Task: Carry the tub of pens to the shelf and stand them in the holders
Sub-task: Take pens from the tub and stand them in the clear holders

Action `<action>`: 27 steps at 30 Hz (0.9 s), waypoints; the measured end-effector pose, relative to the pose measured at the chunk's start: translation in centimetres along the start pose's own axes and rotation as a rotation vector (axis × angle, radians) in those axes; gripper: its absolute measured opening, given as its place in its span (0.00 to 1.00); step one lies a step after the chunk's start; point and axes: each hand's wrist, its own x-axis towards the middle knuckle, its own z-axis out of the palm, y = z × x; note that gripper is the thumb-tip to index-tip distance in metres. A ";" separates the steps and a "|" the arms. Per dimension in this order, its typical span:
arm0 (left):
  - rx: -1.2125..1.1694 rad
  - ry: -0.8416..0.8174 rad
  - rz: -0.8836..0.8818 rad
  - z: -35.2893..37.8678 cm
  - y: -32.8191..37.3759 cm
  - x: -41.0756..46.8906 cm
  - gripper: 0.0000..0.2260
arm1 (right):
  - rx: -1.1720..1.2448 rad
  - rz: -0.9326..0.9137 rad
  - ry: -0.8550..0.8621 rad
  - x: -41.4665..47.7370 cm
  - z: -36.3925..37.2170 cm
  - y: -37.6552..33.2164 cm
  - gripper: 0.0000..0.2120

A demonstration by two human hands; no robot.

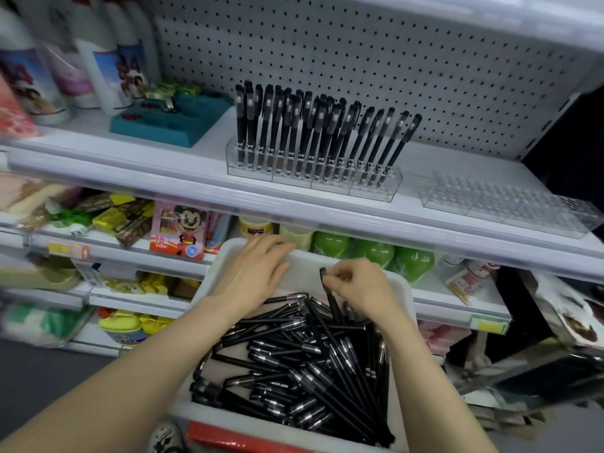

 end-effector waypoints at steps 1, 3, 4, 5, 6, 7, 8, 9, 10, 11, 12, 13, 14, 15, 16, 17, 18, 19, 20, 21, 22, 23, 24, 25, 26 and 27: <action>-0.043 -0.021 0.012 -0.2 0.4 0.1 0.17 | 0.065 -0.036 0.043 0.0 -0.5 -0.3 0.02; -0.076 -0.081 0.053 -0.6 1.6 0.4 0.19 | 0.245 -0.105 0.126 0.0 -1.3 -0.9 0.02; -0.077 -0.122 0.066 -0.9 2.2 0.7 0.21 | 0.376 -0.133 0.146 0.0 -1.6 -1.3 0.03; -0.083 -0.157 0.067 -1.1 2.8 1.0 0.21 | 0.514 -0.150 0.157 0.0 -2.0 -1.8 0.03; -0.101 -0.175 0.060 -1.2 3.4 1.3 0.20 | 0.637 -0.159 0.167 0.1 -2.3 -2.2 0.03; -0.132 -0.180 0.049 -1.3 3.8 1.6 0.18 | 0.735 -0.161 0.177 0.2 -2.6 -2.6 0.02; -0.164 -0.170 0.033 -1.4 4.0 1.9 0.15 | 0.808 -0.157 0.188 0.3 -2.9 -3.0 0.02; -0.188 -0.153 0.019 -1.4 4.1 2.2 0.13 | 0.859 -0.151 0.197 0.4 -3.0 -3.3 0.03; -0.205 -0.134 0.004 -1.4 4.0 2.5 0.13 | 0.888 -0.149 0.200 0.5 -3.2 -3.5 0.03; -0.217 -0.120 -0.012 -1.4 3.9 2.8 0.14 | 0.891 -0.150 0.197 0.6 -3.2 -3.6 0.02; -0.219 -0.112 -0.020 -1.3 3.8 3.1 0.14 | 0.867 -0.154 0.191 0.7 -3.2 -3.6 0.02; -0.206 -0.109 -0.015 -1.4 3.6 3.4 0.14 | 0.826 -0.162 0.184 0.7 -3.3 -3.7 0.03; -0.183 -0.109 0.001 -1.5 3.6 3.6 0.15 | 0.783 -0.169 0.183 0.7 -3.4 -3.7 0.03; -0.155 -0.106 0.025 -1.8 3.5 3.8 0.14 | 0.754 -0.177 0.191 0.8 -3.6 -3.9 0.03; -0.128 -0.093 0.055 -2.1 3.3 4.0 0.13 | 0.746 -0.191 0.211 1.0 -4.1 -4.1 0.03; -0.098 -0.069 0.090 -2.5 3.1 4.3 0.12 | 0.743 -0.210 0.242 1.2 -4.7 -4.3 0.03; -0.064 -0.036 0.121 -3.1 2.8 4.7 0.11 | 0.734 -0.231 0.285 1.4 -5.5 -4.5 0.03; -0.028 0.009 0.142 -3.8 2.6 5.1 0.11 | 0.713 -0.250 0.338 1.7 -6.6 -4.8 0.04; 0.015 0.060 0.150 -4.4 2.3 5.6 0.11 | 0.696 -0.265 0.396 2.0 -7.7 -5.1 0.04; 0.072 0.107 0.145 -5.1 2.0 6.2 0.13 | 0.682 -0.282 0.459 2.3 -8.9 -5.4 0.04; 0.144 0.142 0.132 -5.7 1.7 6.8 0.15 | 0.665 -0.300 0.524 2.7 -9.9 -5.6 0.03; 0.217 0.165 0.120 -6.3 1.4 7.5 0.20 | 0.641 -0.324 0.588 3.1 -10.9 -5.9 0.02; 0.278 0.179 0.108 -6.8 1.0 8.1 0.25 | 0.615 -0.345 0.643 3.6 -11.7 -6.2 0.02; 0.324 0.184 0.093 -7.2 0.6 8.8 0.29 | 0.595 -0.363 0.684 4.1 -12.4 -6.5 0.01; 0.357 0.187 0.081 -7.4 0.2 9.3 0.32 | 0.580 -0.377 0.712 4.7 -12.9 -6.9 0.01; 0.383 0.189 0.076 -7.5 -0.2 9.7 0.33 | 0.556 -0.385 0.734 5.3 -13.2 -7.2 0.01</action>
